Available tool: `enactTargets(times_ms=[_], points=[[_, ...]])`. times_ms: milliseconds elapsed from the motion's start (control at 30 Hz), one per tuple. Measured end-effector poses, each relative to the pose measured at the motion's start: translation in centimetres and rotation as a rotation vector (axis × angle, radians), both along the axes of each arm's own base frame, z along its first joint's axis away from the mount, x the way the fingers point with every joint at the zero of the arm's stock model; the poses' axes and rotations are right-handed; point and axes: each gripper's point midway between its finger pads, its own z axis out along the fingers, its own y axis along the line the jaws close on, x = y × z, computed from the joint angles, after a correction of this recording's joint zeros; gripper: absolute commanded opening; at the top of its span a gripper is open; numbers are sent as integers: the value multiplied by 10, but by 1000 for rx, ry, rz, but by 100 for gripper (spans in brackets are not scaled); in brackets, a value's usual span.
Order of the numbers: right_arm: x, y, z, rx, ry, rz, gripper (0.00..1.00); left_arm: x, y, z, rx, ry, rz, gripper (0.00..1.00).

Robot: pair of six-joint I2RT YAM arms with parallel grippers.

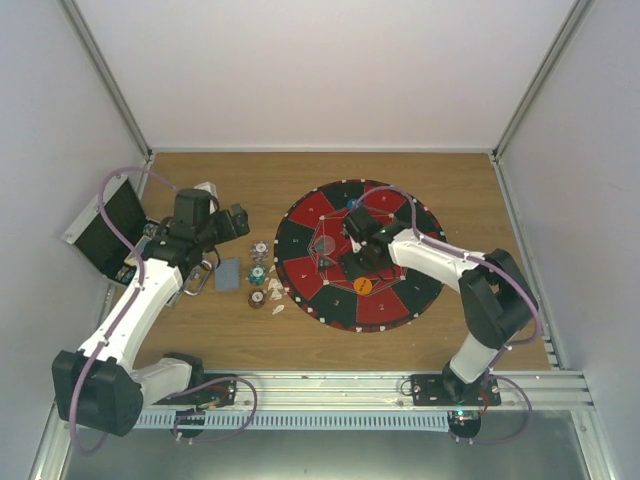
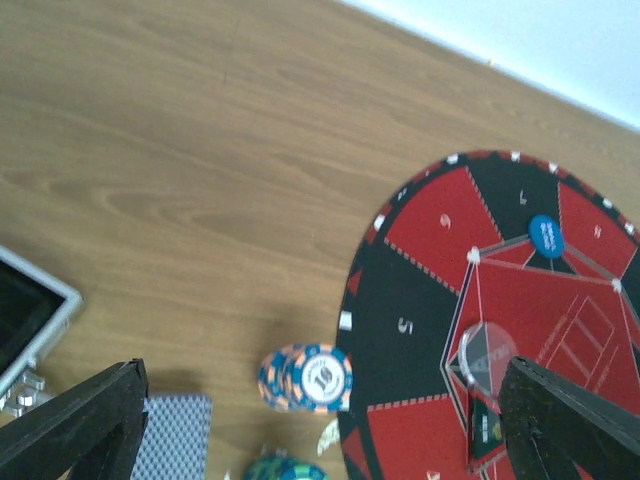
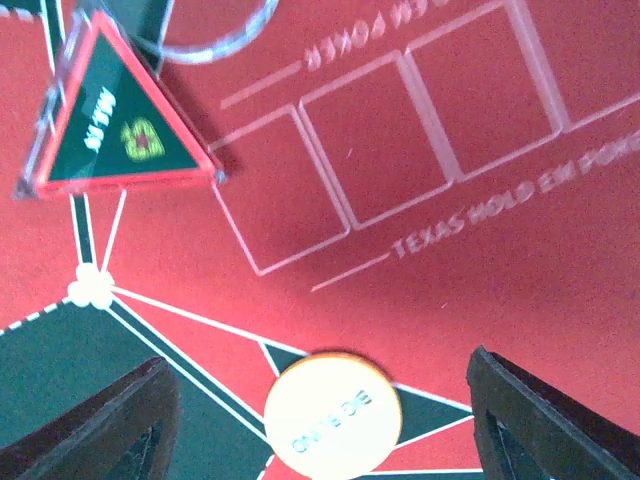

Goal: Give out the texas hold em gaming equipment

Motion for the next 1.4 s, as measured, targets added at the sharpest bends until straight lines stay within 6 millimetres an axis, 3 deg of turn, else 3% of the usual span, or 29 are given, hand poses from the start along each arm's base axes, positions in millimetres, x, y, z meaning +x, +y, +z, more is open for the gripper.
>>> enactTargets(times_ms=[200, 367, 500, 667, 867, 1100, 1400], points=[[31, -12, 38, 38, -98, -25, 91, -32, -18, -33, -18, 138, -36, 94], [64, -41, 80, 104, -218, -120, 93, -67, -39, -65, -25, 291, -85, 91], [82, -58, 97, 152, -281, -181, 94, -97, -46, -90, -10, 420, -100, 89], [92, -59, 100, 204, -305, -216, 95, -124, -49, -110, 18, 535, -119, 88], [96, -54, 103, 254, -315, -238, 95, -140, -54, -131, 46, 628, -145, 84], [101, -52, 108, 285, -332, -266, 95, -149, -60, -157, 117, 728, -174, 79], [103, -51, 109, 301, -336, -286, 95, -145, -60, -168, 165, 748, -185, 70]])
